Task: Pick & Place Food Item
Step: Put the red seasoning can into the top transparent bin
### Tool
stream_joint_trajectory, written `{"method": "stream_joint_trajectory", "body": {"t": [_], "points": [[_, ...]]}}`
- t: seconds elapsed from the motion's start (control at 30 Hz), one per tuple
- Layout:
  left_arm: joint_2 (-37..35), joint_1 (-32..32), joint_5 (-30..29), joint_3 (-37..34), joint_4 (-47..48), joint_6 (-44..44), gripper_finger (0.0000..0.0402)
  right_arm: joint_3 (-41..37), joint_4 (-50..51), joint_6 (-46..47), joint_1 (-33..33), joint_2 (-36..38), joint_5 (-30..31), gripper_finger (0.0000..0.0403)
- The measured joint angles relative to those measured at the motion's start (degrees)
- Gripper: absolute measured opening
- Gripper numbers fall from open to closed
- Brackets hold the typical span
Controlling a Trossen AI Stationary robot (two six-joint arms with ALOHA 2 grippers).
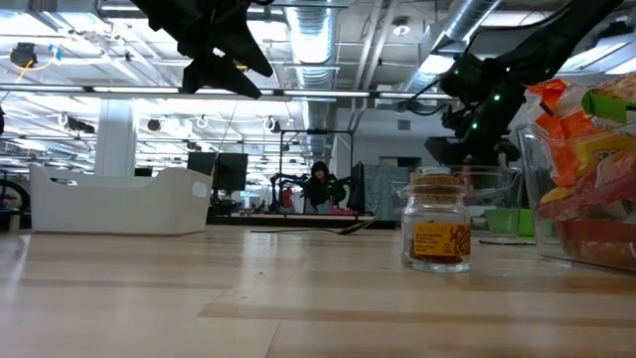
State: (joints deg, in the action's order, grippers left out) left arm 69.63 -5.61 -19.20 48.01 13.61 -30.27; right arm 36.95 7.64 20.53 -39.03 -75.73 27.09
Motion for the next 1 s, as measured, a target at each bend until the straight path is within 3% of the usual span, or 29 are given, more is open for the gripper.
{"method": "stream_joint_trajectory", "body": {"t": [0.4, 0.67, 1.0], "points": [[0.0, 0.0, 1.62, 0.0, -0.1, -2.0, 0.0199, -2.54, -3.55, 0.25, -0.14, -3.19, 1.1, 0.0193], [0.0, 0.0, 1.64, 0.0, -0.92, -2.16, 0.02, -2.93, -3.89, -1.09, -0.22, -2.85, -1.02, 0.0236], [0.0, 0.0, 1.68, 0.02, -2.23, -2.16, 0.0195, -2.93, -3.61, -1.69, -1.22, -1.03, -3.23, 0.0243]]}}
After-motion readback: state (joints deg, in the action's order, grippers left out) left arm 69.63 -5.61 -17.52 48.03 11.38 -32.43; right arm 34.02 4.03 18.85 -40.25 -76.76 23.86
